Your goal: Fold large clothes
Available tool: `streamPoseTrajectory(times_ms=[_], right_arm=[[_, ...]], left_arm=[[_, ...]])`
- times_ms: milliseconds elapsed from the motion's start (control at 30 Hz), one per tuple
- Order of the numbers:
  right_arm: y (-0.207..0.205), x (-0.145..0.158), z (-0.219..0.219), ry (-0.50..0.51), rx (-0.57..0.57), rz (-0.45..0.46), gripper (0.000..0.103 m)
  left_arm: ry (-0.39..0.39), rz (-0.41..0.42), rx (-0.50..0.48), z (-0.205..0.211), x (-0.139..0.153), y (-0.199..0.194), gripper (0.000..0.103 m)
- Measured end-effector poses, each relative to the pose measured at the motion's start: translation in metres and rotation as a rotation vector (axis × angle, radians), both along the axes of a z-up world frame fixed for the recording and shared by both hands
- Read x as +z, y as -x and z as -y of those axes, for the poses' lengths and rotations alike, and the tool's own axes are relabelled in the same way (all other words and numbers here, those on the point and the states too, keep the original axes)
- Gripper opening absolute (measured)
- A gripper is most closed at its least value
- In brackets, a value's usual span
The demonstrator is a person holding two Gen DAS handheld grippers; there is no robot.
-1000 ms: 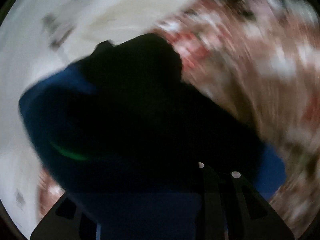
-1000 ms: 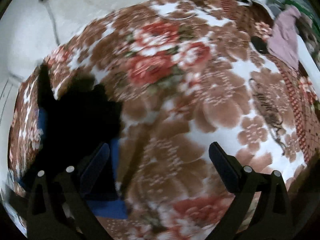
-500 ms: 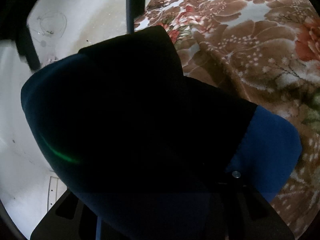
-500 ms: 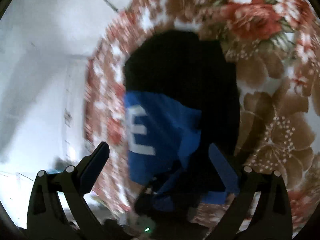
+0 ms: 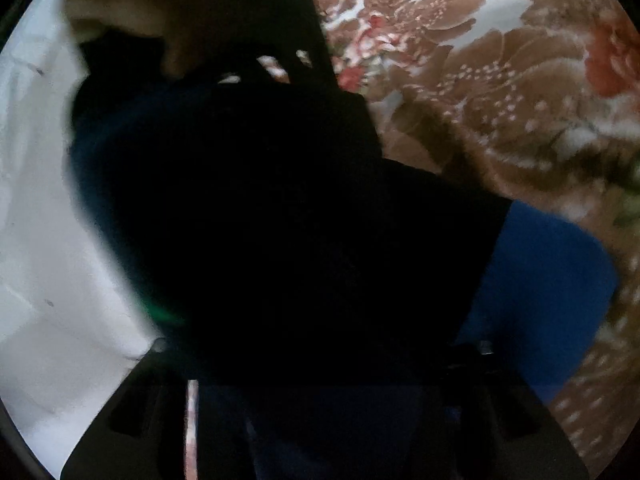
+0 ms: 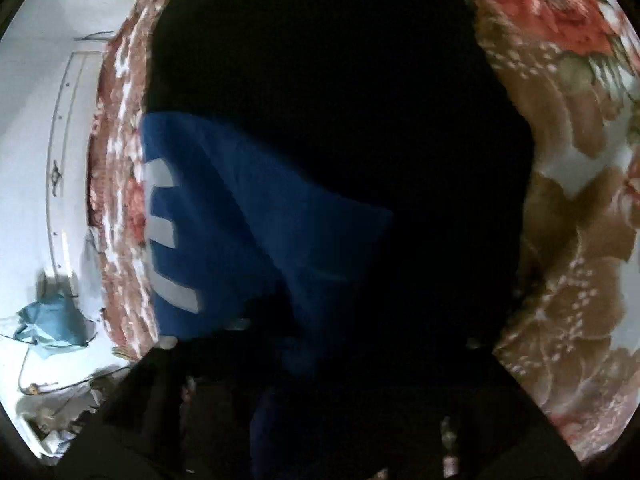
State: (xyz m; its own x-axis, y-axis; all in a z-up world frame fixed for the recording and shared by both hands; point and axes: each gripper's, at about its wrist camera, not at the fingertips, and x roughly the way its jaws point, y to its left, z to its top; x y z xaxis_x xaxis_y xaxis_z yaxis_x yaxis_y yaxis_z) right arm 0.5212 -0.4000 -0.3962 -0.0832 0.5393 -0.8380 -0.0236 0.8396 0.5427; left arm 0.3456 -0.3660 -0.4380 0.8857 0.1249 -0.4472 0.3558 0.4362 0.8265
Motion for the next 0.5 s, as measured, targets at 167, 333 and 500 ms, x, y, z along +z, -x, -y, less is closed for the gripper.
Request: streamPoseTrajectory(times_ms=[167, 333, 500], right_arm=[[0.004, 0.029, 0.006, -0.024, 0.050, 0.062, 0.011], [0.003, 0.068, -0.001, 0.012, 0.112, 0.136, 0.009], [0.008, 0.096, -0.003, 0.023, 0.141, 0.148, 0.009]], left_arm=[[0.020, 0.125, 0.011, -0.046, 0.013, 0.025, 0.089], [-0.013, 0.185, 0.074, -0.103, 0.001, 0.033, 0.090], [0.002, 0.187, 0.074, -0.109, 0.000, 0.021, 0.097]])
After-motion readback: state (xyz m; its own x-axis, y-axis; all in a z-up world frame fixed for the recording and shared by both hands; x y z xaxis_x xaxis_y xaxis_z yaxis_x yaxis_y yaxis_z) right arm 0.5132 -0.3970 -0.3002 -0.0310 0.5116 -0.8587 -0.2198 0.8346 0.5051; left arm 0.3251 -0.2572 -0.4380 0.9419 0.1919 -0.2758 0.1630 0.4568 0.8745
